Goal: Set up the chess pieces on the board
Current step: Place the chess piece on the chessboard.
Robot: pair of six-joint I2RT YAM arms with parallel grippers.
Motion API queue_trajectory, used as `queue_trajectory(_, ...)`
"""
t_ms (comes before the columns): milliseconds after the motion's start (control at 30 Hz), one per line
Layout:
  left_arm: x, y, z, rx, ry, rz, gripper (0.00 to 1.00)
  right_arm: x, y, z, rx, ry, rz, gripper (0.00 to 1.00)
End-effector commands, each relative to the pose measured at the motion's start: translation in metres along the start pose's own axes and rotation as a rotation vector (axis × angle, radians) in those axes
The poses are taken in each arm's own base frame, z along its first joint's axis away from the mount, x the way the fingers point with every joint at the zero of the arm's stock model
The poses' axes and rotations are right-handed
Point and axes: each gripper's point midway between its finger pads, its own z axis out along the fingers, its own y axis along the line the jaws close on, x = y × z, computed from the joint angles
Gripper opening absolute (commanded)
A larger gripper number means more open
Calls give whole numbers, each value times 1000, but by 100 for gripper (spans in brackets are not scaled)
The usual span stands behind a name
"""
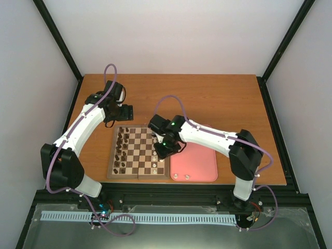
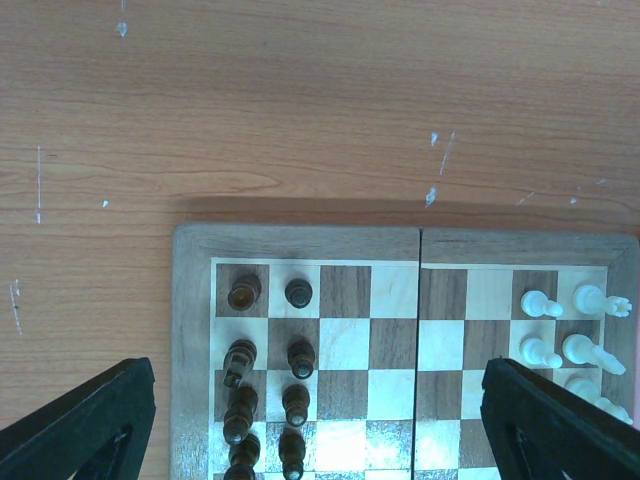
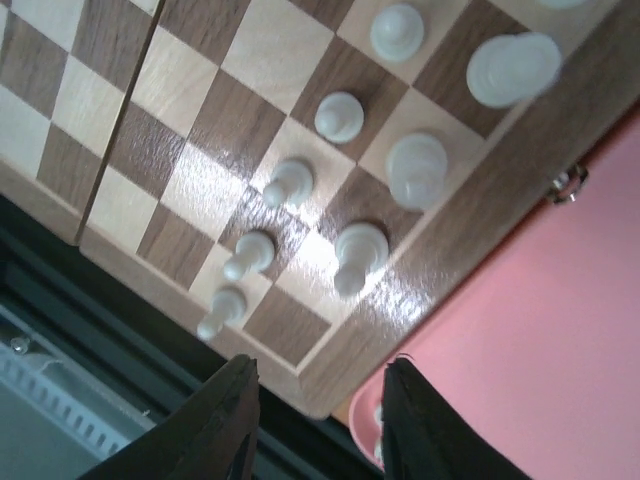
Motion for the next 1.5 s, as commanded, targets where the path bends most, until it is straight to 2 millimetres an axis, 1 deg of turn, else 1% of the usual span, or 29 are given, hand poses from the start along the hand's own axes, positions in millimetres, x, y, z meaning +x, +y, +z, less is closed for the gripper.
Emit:
queue_trajectory(0,-4,1,-10,-2,-32,16,100,16,0,-14,-1,-8,-7,26)
queue_trajectory(100,-5,0,-11,1,-32,17,100,28,-3,-5,-14,31,17,6)
queue_trajectory(133,-5,0,-11,1,-33,17,100,30,-4,0,-20,37,25,3)
queue_trajectory(233,-5,1,-11,-1,-32,16,100,32,-3,10,-38,48,31,3)
queue_trajectory(333,-4,1,-12,-2,-32,19,100,27,-4,20,-40,50,29,3)
queue_trajectory(500,-4,1,-12,-3,-34,18,100,14,-6,27,-30,23,26,3)
queue_trajectory(667,-3,2,-13,-6,-37,20,100,11,-8,37,-26,33,23,3)
queue_trajectory(1167,0,5,-16,-11,-47,22,100,-2,-14,45,10,16,16,3)
queue_trajectory(1467,2,6,-17,-14,-48,22,100,-4,-14,49,14,16,9,3)
